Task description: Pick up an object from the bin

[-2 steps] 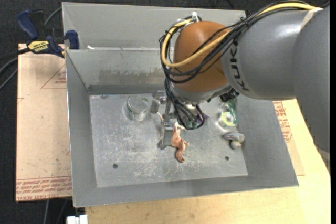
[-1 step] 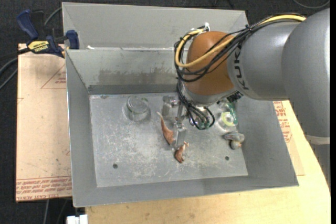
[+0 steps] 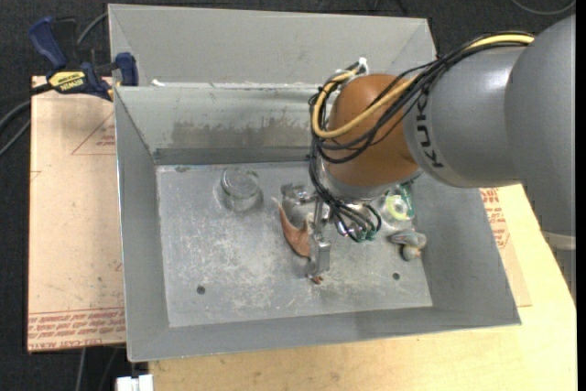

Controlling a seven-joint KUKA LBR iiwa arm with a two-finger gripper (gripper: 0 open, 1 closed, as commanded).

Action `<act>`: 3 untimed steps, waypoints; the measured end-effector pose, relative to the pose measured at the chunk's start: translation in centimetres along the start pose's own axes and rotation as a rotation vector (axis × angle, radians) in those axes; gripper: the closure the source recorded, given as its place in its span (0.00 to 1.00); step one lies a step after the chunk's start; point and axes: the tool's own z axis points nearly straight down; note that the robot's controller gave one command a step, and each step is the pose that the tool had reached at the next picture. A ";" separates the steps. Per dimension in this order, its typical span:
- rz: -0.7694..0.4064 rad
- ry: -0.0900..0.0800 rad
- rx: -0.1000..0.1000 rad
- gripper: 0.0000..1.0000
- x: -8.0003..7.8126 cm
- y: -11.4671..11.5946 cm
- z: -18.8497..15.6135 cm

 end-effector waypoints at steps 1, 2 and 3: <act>-0.318 0.005 -0.001 0.00 0.9 0.5 1.2; 0.046 -0.003 -0.002 0.00 0.1 -4.1 1.3; -0.321 0.002 -0.001 1.00 -0.7 -6.8 1.3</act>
Offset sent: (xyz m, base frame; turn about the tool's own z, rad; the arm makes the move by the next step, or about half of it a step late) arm 0.0074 -0.0428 -0.0135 0.0457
